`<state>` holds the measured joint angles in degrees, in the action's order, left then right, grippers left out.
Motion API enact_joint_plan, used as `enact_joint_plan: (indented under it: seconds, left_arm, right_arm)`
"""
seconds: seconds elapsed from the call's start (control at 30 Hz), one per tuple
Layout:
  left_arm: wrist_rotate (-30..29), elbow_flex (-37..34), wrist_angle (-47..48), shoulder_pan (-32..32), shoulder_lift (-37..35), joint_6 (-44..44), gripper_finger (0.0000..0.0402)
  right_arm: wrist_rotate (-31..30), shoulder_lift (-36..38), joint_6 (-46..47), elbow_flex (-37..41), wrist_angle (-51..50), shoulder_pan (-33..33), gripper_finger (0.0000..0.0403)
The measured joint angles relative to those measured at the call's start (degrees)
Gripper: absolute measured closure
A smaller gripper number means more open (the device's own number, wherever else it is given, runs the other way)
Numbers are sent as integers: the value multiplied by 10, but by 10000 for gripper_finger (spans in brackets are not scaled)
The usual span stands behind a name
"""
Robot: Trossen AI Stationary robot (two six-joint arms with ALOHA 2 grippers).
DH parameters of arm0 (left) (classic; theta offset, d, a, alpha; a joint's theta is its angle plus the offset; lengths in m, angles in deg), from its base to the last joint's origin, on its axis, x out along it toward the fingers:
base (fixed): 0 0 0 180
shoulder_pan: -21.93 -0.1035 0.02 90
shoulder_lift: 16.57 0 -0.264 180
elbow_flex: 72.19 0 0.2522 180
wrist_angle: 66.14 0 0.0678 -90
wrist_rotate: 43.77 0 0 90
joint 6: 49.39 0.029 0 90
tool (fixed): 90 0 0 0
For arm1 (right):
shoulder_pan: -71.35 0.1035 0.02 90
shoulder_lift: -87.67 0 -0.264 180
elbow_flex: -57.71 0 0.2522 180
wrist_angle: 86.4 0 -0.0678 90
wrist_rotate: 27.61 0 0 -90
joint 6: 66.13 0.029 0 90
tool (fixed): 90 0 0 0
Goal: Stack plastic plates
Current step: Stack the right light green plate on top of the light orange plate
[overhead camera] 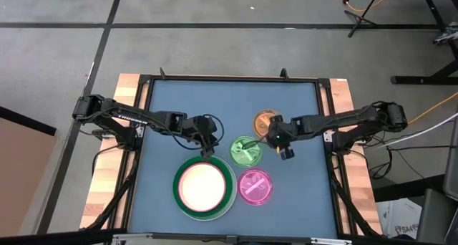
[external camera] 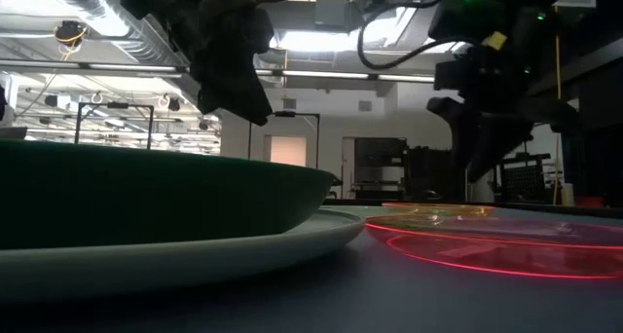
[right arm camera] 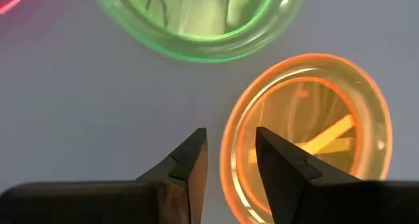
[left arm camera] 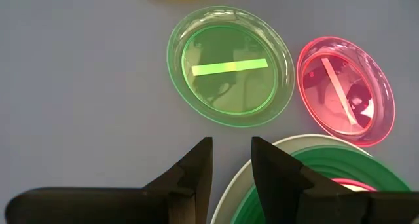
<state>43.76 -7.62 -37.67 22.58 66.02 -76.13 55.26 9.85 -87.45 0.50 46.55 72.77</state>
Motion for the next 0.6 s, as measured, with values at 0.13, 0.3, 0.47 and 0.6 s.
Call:
enact_joint_plan:
  seconds: [0.13, 0.3, 0.47, 0.6]
  left_arm:
    - [0, 0, -3, 0, 0, 0, 303]
    - [0, 0, -3, 0, 0, 0, 303]
    - [0, 0, -3, 0, 0, 3, 303]
    - [0, 0, -3, 0, 0, 3, 303]
  right_arm:
    - [-34, 0, 0, 15, 2, 13, 279]
    - [-46, 0, 0, 35, 11, 12, 279]
    - [-38, 0, 0, 73, 51, 12, 279]
    - [-65, 0, 0, 92, 83, 12, 279]
